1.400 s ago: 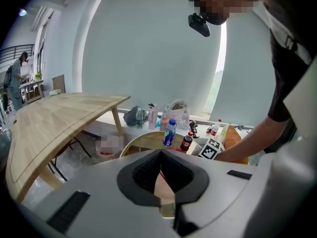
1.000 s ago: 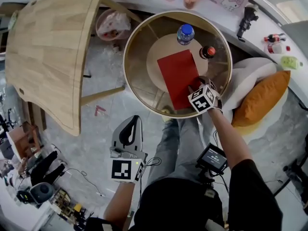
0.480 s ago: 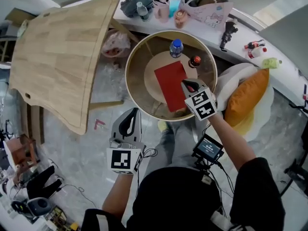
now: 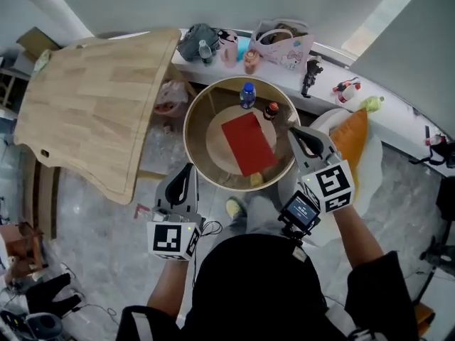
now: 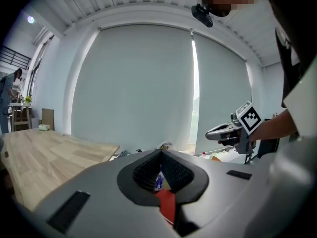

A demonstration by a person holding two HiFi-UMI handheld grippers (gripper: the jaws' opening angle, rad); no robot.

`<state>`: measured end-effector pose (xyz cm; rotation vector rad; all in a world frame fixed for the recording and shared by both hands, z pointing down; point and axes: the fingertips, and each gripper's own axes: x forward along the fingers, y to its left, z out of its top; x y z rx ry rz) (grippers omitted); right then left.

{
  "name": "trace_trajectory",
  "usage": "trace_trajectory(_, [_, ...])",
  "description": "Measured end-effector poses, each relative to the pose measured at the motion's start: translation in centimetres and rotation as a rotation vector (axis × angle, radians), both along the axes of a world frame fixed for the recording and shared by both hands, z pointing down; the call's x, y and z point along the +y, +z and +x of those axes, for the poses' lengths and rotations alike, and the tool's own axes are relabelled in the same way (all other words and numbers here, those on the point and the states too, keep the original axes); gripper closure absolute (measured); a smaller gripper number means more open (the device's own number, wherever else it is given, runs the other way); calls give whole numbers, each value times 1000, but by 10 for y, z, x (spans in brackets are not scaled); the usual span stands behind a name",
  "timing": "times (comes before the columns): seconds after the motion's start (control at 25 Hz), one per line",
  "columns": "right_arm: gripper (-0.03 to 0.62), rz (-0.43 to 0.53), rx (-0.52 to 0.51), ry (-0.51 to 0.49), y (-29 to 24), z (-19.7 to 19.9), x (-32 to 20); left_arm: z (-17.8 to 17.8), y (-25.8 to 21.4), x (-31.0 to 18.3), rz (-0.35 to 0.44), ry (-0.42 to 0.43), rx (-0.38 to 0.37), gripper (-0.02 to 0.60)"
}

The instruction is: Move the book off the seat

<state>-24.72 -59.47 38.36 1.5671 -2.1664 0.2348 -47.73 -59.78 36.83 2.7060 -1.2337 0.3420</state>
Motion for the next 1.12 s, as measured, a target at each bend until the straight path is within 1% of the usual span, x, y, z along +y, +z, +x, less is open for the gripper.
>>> trace_trajectory(0.12, [583, 53, 43, 61, -33, 14, 28, -13, -17, 14, 42, -1, 16, 572])
trace_trajectory(0.28, [583, 107, 5, 157, -68, 28, 56, -21, -35, 23, 71, 1, 37, 572])
trace_trajectory(0.4, [583, 139, -17, 189, -82, 29, 68, -24, -42, 29, 89, 5, 42, 572])
trace_trajectory(0.52, [583, 160, -47, 204, -85, 29, 69, -22, -49, 33, 111, 11, 36, 572])
trace_trajectory(0.72, [583, 182, -72, 196, -82, 16, 67, -23, -52, 37, 117, 13, 35, 572])
trace_trajectory(1.12, [583, 182, -93, 203, -73, 8, 72, -24, -46, 40, 121, 25, 37, 572])
